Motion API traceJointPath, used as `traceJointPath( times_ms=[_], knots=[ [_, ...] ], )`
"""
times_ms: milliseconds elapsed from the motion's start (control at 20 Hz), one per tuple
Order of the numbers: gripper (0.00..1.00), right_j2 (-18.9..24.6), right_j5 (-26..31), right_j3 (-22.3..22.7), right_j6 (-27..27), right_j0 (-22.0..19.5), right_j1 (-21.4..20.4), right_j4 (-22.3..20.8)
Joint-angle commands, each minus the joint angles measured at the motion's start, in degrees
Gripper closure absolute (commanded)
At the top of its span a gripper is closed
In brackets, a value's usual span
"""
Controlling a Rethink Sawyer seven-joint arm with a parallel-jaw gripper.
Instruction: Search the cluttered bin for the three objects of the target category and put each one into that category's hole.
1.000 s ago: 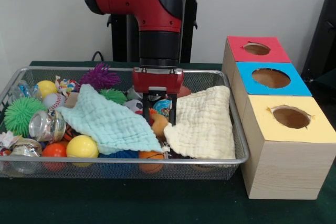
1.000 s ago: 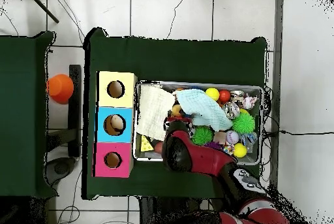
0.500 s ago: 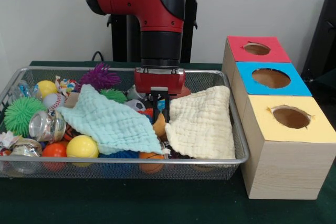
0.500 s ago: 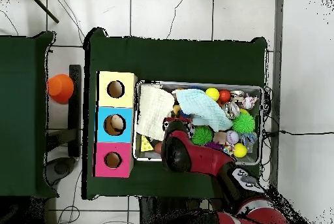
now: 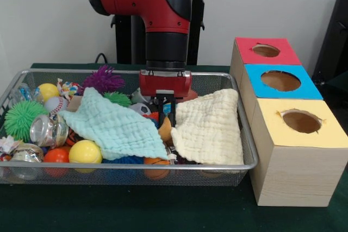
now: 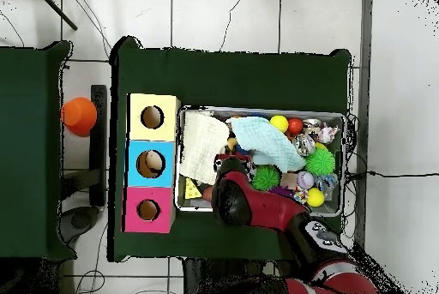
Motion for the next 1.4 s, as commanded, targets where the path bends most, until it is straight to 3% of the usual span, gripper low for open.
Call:
traceJointPath(
  times_ms=[50, 300, 600, 900, 1400],
  knots=[
    [1.0, 2.3, 2.8, 3.0, 11.2, -0.9, -2.8, -0.7],
    [1.0, 2.1, 12.6, 12.6, 12.4, 1.1, -17.3, 3.1],
    [1.0, 5.9, 22.0, 16.8, 12.3, -0.6, -25.4, 5.9],
    [1.0, 6.5, 25.2, 18.7, 13.4, 0.9, -29.5, 8.5],
    [1.0, 5.4, 23.6, 17.5, 12.4, 2.3, -27.2, 10.0]
  ],
)
